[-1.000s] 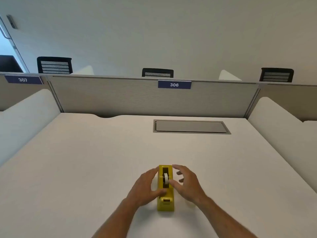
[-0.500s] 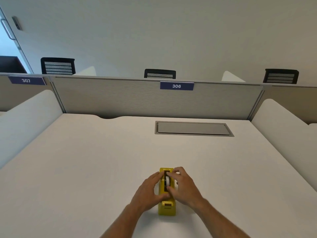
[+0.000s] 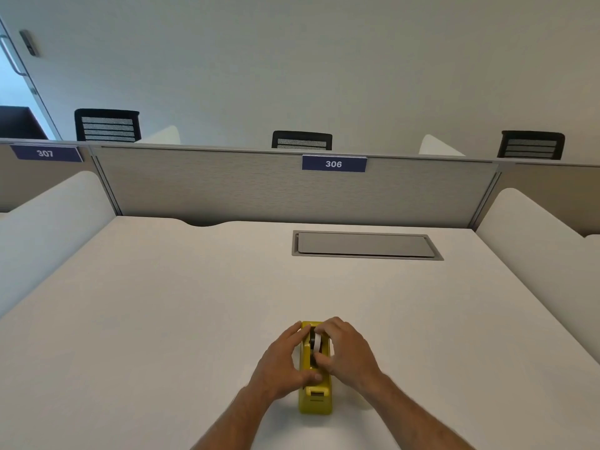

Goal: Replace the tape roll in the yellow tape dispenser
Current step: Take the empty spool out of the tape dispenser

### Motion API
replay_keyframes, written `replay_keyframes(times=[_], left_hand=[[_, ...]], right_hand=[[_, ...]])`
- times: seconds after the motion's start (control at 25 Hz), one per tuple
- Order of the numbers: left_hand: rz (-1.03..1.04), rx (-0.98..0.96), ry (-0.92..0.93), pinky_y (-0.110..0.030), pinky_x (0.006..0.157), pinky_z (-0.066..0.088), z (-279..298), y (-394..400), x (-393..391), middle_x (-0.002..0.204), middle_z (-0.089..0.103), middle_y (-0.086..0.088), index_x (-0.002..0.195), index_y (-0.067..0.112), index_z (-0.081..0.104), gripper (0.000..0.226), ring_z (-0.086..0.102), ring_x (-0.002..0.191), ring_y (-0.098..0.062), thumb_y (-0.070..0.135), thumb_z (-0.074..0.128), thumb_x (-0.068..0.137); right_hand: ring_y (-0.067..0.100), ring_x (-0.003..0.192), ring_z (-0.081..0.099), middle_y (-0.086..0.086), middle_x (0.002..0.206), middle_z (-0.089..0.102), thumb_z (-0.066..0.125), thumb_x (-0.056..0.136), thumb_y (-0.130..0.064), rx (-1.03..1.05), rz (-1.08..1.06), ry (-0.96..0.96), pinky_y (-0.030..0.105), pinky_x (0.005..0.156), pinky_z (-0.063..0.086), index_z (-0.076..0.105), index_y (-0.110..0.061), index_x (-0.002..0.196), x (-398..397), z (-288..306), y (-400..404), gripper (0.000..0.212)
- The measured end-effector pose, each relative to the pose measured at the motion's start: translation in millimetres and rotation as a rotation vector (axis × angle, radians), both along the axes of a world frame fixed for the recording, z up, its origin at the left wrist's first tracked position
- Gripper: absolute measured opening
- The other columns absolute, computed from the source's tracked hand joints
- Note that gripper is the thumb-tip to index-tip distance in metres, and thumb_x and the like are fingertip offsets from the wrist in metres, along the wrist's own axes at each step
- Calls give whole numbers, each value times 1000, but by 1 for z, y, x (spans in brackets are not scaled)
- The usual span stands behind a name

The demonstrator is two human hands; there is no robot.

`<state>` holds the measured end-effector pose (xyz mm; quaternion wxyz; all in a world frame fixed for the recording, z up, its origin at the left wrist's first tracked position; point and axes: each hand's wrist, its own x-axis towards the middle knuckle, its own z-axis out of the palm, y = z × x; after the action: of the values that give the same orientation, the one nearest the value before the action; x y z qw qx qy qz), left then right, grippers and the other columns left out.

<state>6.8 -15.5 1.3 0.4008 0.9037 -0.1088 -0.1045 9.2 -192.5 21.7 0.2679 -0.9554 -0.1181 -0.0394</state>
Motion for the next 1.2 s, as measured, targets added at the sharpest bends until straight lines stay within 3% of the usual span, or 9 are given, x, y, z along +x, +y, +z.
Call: replay_keyframes(times=[0.24,0.6,0.76,0.92,1.2], left_hand=[[7,3,1,-38,121,33,2,-1,-1,164,25,13,153,37,28,108,28,149,-12,57,81,61],[1,24,-25,-35,118,32,2,-2,3,162,27,14,151,40,30,102,27,147,-11,58,78,62],[90,-150,-107,-28,112,36,16,-4,-2,146,40,23,144,39,44,72,39,133,0,49,75,80],[147,-428,10,-20,88,56,36,-12,-16,124,68,17,124,48,59,45,67,109,-6,28,74,87],[283,-644,157,-32,90,61,34,-21,-42,110,79,10,116,26,75,30,75,100,-12,12,71,90]], right_hand=[[10,98,56,-9,109,67,67,79,-40,3,-7,-21,29,81,56,57,-33,114,-1,-4,-1,38],[5,96,63,-20,103,68,77,77,-28,343,-36,38,25,79,60,65,-35,108,0,0,-9,35],[5,93,70,-17,103,74,80,72,-25,555,-70,62,20,77,61,70,-33,109,-7,7,-11,39],[9,100,71,-16,106,75,82,80,-23,723,-71,128,26,79,63,71,-34,115,-23,7,-14,38],[17,100,73,-6,107,77,82,80,-17,821,-57,176,32,83,63,72,-30,113,-44,4,-18,37]])
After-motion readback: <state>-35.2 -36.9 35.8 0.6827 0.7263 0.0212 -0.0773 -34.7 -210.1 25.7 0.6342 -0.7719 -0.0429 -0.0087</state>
